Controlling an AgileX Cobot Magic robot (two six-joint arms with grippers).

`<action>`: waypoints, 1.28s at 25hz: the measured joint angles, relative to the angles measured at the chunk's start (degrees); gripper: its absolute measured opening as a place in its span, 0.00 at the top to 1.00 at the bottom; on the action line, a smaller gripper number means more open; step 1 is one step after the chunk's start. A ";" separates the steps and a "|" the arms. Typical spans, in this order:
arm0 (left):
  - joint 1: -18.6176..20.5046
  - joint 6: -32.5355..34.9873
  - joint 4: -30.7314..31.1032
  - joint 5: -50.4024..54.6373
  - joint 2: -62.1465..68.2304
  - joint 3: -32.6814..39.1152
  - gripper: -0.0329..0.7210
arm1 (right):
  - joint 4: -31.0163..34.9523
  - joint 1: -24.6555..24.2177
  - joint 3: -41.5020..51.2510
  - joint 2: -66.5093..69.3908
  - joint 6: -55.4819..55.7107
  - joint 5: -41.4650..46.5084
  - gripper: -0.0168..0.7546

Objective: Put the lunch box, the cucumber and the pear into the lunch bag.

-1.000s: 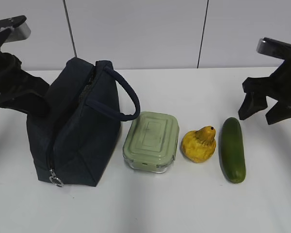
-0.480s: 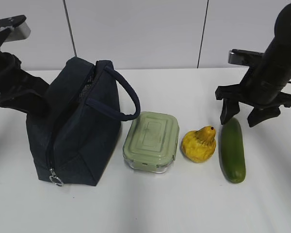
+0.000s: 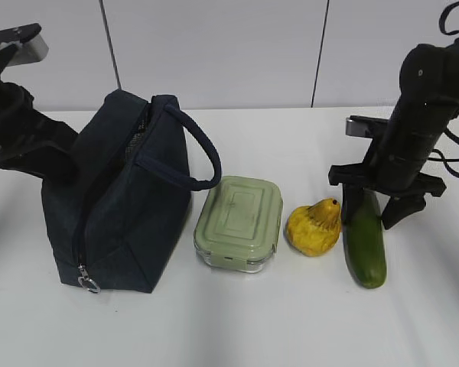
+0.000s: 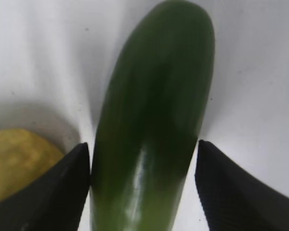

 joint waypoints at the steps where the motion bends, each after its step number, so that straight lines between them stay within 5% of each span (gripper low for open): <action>1: 0.00 0.00 0.00 0.00 0.00 0.00 0.96 | -0.12 0.00 0.00 0.44 0.00 0.52 0.32; 6: 0.00 0.00 0.00 -0.07 0.00 0.00 0.96 | -2.12 0.00 -0.47 0.93 0.00 1.76 0.43; 13: 0.00 0.00 0.00 -0.07 0.00 0.00 0.96 | -3.61 0.07 -9.20 -5.64 -1.78 5.29 0.44; 19: 0.00 0.00 0.00 -0.08 0.00 0.00 0.96 | 11.82 6.84 -21.37 -11.04 -9.15 6.17 0.44; 27: 0.00 0.00 0.00 -0.02 0.00 0.00 0.96 | 38.13 24.11 -26.64 -6.04 -23.39 -13.44 0.44; 32: 0.00 0.00 -0.06 -0.02 0.00 0.00 0.96 | 41.09 27.16 -26.64 0.10 -27.05 -20.03 0.44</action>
